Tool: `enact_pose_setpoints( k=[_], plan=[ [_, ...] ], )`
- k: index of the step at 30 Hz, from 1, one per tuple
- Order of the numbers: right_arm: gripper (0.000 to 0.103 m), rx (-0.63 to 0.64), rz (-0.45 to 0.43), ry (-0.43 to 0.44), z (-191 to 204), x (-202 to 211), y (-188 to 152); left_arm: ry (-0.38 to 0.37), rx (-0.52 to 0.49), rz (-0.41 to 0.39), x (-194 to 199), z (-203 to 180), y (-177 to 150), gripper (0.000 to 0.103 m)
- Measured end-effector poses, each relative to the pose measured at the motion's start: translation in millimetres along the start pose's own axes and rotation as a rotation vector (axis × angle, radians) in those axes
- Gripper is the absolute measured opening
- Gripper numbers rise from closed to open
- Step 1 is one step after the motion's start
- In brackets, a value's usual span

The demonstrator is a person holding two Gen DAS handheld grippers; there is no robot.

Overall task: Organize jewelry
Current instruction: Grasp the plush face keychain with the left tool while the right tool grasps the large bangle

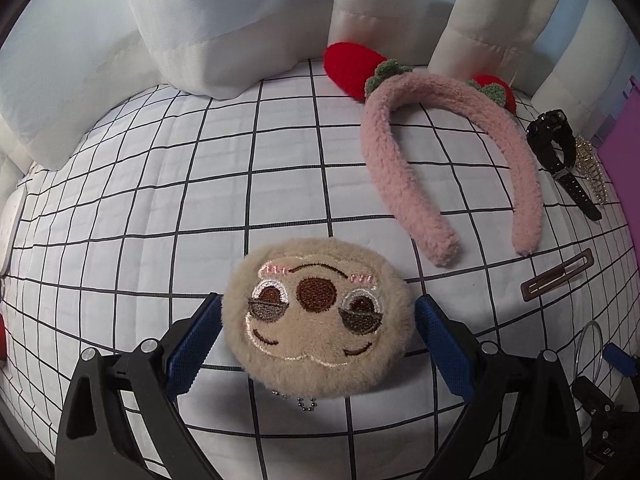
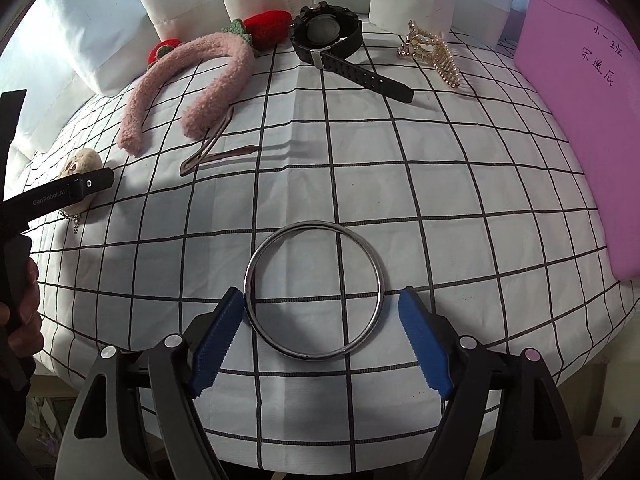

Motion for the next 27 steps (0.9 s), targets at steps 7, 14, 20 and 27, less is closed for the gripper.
enact_pose_setpoints(
  k=[7, 14, 20, 27],
  plan=[
    [0.094, 0.007, -0.008, -0.041, 0, -10, 6, 0.004, 0.008, -0.003, -4, 0, 3, 0.095],
    [0.094, 0.022, -0.047, -0.041, -3, -6, -2, 0.012, 0.015, -0.021, -8, 1, 3, 0.097],
    [0.094, 0.02, -0.098, -0.038, -4, -5, -6, 0.012, 0.018, -0.031, -10, 2, 0, 0.098],
    [0.094, 0.017, -0.077, -0.043, -3, -4, -6, 0.014, 0.032, -0.031, -8, 4, -1, 0.097]
  ],
)
Point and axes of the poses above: each gripper's, at about its wrist camera, not at the fingertips, and x roughly against the way its jaws point, z to its left, y to its top, the point moved 5 cm from there along -x, roughly the way its jaws point, and after that the axes turned 12 degrees about z, right-handed, at the moved point
